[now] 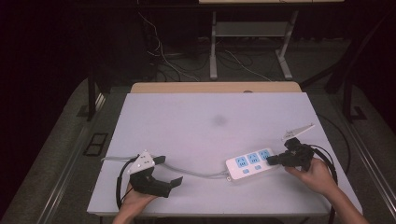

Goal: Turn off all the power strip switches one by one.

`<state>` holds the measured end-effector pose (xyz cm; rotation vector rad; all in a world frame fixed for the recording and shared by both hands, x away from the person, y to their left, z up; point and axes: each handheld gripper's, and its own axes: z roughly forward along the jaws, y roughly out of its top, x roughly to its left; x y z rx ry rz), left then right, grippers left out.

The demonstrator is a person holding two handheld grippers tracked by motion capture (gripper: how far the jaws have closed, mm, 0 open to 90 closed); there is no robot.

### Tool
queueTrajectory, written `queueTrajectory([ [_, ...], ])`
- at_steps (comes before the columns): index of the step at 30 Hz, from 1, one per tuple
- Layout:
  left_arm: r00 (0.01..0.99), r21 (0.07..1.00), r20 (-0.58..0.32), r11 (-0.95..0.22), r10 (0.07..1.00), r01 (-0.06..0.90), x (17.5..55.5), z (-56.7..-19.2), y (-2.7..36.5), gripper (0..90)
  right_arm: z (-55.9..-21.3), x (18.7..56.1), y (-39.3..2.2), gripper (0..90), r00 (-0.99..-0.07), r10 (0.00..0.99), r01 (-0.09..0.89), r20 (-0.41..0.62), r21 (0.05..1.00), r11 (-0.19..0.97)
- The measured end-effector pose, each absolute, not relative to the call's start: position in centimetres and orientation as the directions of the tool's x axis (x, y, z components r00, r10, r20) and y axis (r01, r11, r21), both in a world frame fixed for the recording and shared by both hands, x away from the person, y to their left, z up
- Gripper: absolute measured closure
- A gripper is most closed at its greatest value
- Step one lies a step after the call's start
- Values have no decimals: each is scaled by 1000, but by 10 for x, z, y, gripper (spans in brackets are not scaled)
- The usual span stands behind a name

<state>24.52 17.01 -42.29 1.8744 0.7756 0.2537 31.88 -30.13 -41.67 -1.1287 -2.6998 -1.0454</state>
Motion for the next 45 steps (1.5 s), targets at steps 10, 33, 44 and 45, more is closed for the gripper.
queueTrajectory([
  [10, 767, 883, -171, -249, 618, 397, 245, -423, 170, 0, -417, 317, -300, 900, -740, 622, 635, 256, 573, 519],
  [33, 762, 882, -174, -245, 624, 403, 246, -424, 172, 0, -415, 315, -303, 900, -723, 628, 653, 288, 582, 486],
  [44, 762, 882, -173, -246, 624, 402, 246, -424, 173, 0, -400, 310, -306, 900, -727, 620, 643, 294, 607, 467],
  [45, 761, 882, -174, -245, 625, 403, 246, -424, 173, 0, -398, 309, -306, 900, -730, 618, 640, 291, 609, 469],
])
